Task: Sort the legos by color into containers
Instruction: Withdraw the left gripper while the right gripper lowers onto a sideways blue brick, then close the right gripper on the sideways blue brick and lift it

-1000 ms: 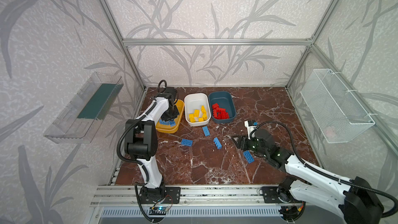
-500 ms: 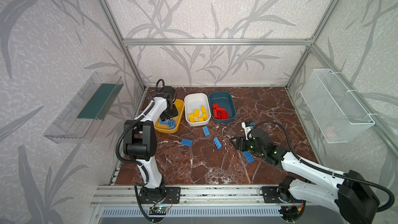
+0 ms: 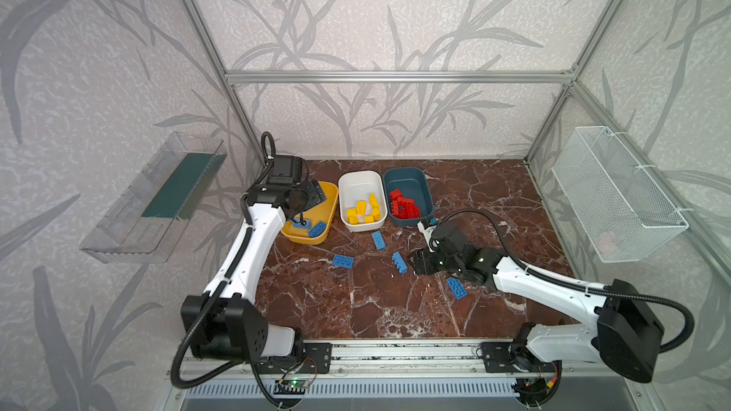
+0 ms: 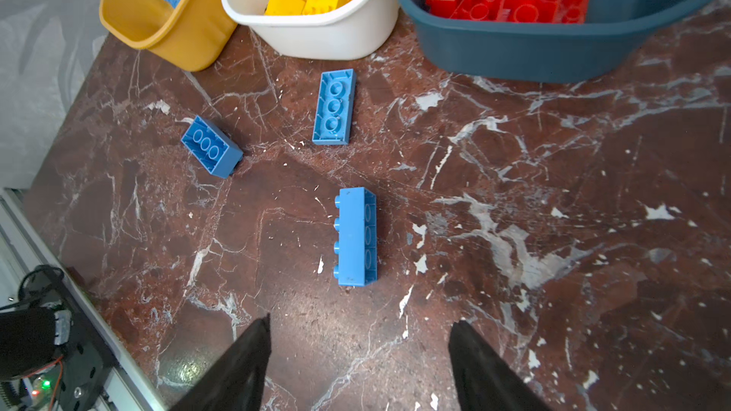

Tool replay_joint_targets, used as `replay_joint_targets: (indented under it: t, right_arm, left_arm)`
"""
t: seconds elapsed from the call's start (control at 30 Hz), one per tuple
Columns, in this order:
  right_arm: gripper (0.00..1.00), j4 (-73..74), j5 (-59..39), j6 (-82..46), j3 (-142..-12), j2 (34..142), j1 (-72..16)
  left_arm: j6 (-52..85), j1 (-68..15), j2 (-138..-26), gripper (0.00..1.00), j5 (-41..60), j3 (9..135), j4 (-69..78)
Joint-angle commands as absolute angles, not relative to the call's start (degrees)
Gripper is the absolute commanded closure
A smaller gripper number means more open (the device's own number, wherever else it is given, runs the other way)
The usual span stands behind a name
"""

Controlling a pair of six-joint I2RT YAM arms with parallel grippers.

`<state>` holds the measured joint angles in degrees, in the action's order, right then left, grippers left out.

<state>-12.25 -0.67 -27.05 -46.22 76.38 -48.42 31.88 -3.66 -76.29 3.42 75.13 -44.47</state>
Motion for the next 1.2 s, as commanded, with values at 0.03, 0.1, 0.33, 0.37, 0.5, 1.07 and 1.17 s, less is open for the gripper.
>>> replay_joint_targets:
  t: [0.03,0.1,0.33,0.37,0.5,1.07,1.17]
  right_arm:
    - [0.27,-20.79,4.95,-24.26,-52.21,81.05,-51.44]
    - [0.27,-22.50,5.10,-24.41,-54.43,83.57,-51.83]
    - [0.32,-25.31,5.27,-25.22,-59.39,91.01,-52.86]
    - [0.33,-25.76,5.27,-25.38,-60.08,91.88,-53.06]
    - [0.37,-28.03,4.75,-25.75,-62.86,95.82,-53.17]
    - [0.66,-35.22,4.04,-27.16,-72.13,107.27,-53.22]
    - [0.72,-35.30,3.96,-27.25,-72.51,107.66,-53.26]
  left_arm:
    - [31.69,-4.08,-68.29,0.06,8.47,69.83,-42.15]
    - [31.74,-4.43,-64.67,0.03,9.36,66.80,-41.69]
    - [30.76,-6.27,-53.43,0.01,11.14,56.42,-41.67]
    - [30.44,-6.25,-51.82,0.01,11.17,55.33,-41.88]
    - [29.29,-6.24,-46.27,0.01,10.17,52.12,-42.54]
    - [29.22,-6.25,-39.55,0.01,11.32,46.94,-39.99]
    - [29.25,-6.24,-39.28,0.01,11.32,46.86,-40.01]
